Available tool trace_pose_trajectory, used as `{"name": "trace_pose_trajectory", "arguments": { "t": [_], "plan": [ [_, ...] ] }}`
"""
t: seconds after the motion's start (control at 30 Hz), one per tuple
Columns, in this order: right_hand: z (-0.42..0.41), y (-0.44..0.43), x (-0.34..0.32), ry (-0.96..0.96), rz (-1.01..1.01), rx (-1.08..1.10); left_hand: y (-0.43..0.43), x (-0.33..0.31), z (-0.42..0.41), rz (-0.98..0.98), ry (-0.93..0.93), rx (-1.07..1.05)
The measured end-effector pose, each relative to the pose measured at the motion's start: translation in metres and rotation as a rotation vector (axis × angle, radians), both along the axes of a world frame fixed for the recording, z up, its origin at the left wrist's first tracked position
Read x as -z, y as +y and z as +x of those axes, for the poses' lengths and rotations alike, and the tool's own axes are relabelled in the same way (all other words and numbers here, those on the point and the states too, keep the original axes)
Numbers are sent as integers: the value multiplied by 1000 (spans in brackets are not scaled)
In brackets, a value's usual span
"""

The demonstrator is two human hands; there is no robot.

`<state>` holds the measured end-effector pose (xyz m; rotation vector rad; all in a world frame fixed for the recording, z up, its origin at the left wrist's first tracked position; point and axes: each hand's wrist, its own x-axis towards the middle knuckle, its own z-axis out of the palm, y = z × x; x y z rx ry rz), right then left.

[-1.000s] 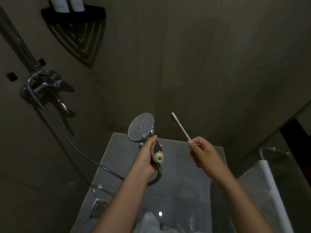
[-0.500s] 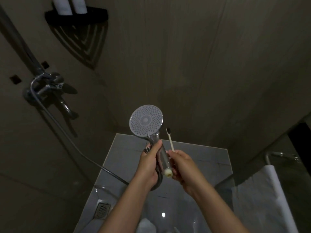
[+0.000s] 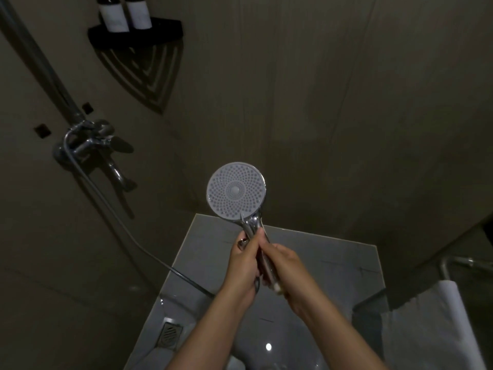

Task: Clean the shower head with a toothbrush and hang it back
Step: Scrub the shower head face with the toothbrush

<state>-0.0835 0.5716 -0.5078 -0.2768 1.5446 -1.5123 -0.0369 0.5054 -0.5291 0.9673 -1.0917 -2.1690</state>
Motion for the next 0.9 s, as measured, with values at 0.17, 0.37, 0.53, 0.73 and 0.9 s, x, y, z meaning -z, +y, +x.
{"name": "trace_pose_trajectory", "arguments": {
  "t": [0.17,0.37,0.53,0.73,0.9],
  "plan": [
    [-9,-2,-1,9,-24,-59,-1,-2,-4,-35,-28,-1],
    [-30,1,2,4,-62,-105,1,-1,-15,-80,-45,-72],
    [-45,6,6,28,-66,-143,7,0,-28,-54,-17,-106],
    [-49,0,11,66,-58,-175,6,0,-33,42,11,-178],
    [-43,-23,15,75,-65,-217,-15,8,-28,66,30,-222]
  ]
}}
